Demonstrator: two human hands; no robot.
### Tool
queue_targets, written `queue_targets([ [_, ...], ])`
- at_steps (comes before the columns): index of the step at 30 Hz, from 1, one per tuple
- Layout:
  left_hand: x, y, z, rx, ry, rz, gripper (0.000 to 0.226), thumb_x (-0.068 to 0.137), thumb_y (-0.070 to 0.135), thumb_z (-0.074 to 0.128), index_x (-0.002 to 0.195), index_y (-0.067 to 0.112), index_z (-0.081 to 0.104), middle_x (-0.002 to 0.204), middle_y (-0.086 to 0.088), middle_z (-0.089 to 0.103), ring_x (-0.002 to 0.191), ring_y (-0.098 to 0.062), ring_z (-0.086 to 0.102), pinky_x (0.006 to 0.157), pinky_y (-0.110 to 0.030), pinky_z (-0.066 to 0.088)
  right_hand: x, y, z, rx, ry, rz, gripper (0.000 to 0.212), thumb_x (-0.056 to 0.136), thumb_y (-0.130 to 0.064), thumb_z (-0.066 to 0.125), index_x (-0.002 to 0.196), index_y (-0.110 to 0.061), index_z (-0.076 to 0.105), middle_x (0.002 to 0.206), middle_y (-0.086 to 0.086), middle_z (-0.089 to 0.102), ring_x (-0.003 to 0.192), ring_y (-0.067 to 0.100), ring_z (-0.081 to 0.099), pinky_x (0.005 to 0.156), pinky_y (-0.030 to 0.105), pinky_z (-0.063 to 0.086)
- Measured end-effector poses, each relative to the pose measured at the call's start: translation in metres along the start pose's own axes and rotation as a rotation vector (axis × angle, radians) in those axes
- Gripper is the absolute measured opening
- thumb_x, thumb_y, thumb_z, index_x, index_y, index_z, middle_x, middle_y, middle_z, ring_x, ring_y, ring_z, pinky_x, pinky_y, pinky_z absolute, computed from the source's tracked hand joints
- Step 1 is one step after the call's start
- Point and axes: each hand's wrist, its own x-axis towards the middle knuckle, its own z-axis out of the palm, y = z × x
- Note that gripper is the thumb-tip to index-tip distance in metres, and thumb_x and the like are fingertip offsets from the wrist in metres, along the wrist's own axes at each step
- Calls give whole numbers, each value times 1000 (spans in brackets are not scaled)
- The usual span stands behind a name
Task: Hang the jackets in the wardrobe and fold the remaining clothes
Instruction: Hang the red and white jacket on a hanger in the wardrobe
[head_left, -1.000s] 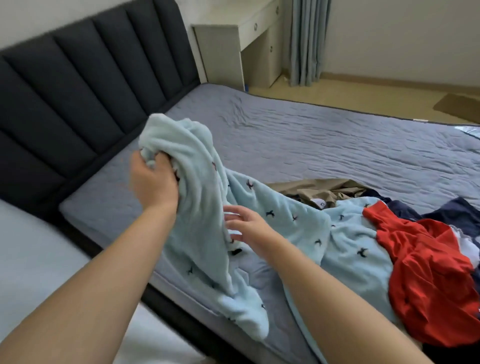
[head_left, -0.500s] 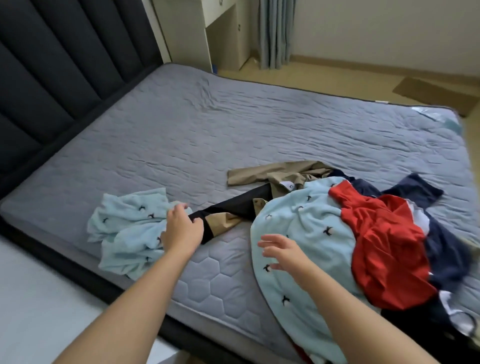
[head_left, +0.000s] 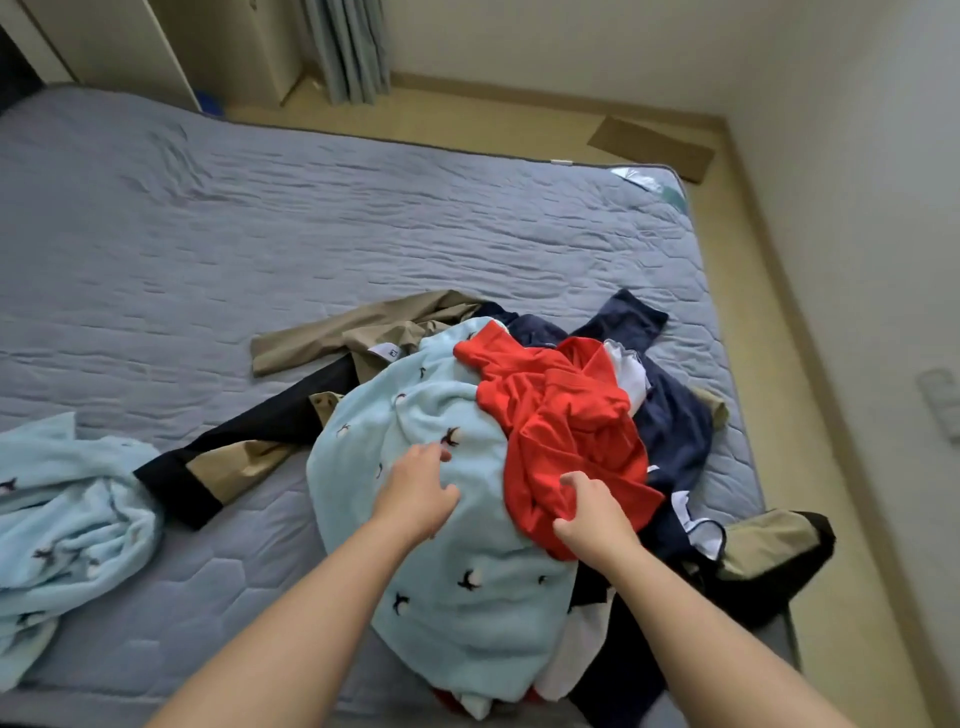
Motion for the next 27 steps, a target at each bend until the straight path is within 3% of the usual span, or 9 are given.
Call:
queue_targets([
  [5, 20, 15, 32, 161, -114, 122, 58, 85, 19, 55, 141, 22, 38, 152, 0, 27, 136, -22, 33, 108, -34, 34, 22, 16, 9, -12, -1, -131, 96, 75, -16, 65, 149, -41, 9, 159, -2, 11, 128, 23, 48, 92, 35, 47],
  [7, 24, 11, 39, 242, -173, 130, 59, 85, 20, 55, 141, 21, 37, 152, 0, 26, 137, -22, 31, 109, -33, 32, 35, 9, 15, -14, 0, -127, 101, 75, -17, 65, 149, -44, 2, 153, -6, 27, 121, 23, 54, 85, 34, 49],
  [12, 22, 4, 36, 266, -193, 148, 81, 83, 23, 60, 150, 24, 15, 154, 3, 22, 139, -18, 29, 107, -35, 35, 54, -6, 27, 90, -21, -74, 29, 83, -16, 55, 110, -22, 58, 107, 3, 63, 106, 26, 59, 84, 30, 44],
  [15, 20, 19, 31, 301, -206, 228, 110, 74, 35, 73, 149, 38, -8, 158, -3, 4, 144, -22, 14, 113, -40, 28, 31, -8, 12, 535, -64, -227, 7, 73, -19, 52, 77, -20, 59, 75, -10, 57, 74, 9, 55, 71, 28, 40],
  [17, 21, 39, 27, 129, -249, 338, 105, 62, 44, 72, 149, 38, 12, 158, -7, 5, 144, -20, 12, 116, -41, 23, 10, -11, -13, 735, -51, -402, 19, 70, -10, 49, 80, -17, 64, 78, -10, 62, 76, 4, 56, 74, 26, 45],
  [19, 17, 64, 23, -207, -313, 394, 70, 57, 40, 62, 122, 15, 60, 133, -11, 50, 121, -12, 44, 104, -35, 35, -6, -10, -40, 870, -43, -500, 28, 69, -1, 48, 85, -17, 65, 79, -10, 65, 77, 2, 60, 73, 18, 47],
  [21, 4, 86, 11, -558, -338, 292, 30, 66, 21, 60, 90, 5, 64, 86, -9, 61, 83, -7, 54, 79, -28, 43, -8, -3, -63, 908, 1, -533, 34, 70, -2, 53, 101, -15, 61, 90, -9, 68, 82, 3, 63, 76, 19, 50],
  [24, -5, 96, -20, -1080, -315, 27, 18, 88, 8, 52, 100, 6, 65, 91, -10, 71, 81, -16, 68, 75, -28, 55, 12, 13, -71, 453, 84, -497, 86, 62, -36, 76, 139, -35, 37, 145, -8, 40, 136, 7, 35, 109, 31, 30],
  [27, -8, 80, -58, -1319, -185, -198, 24, 95, 19, 46, 88, 9, 67, 72, -8, 73, 60, -16, 69, 60, -26, 57, 23, 0, -45, 289, -39, -415, 73, 59, -55, 78, 125, -50, 47, 123, -27, 56, 119, -3, 50, 97, 29, 39],
])
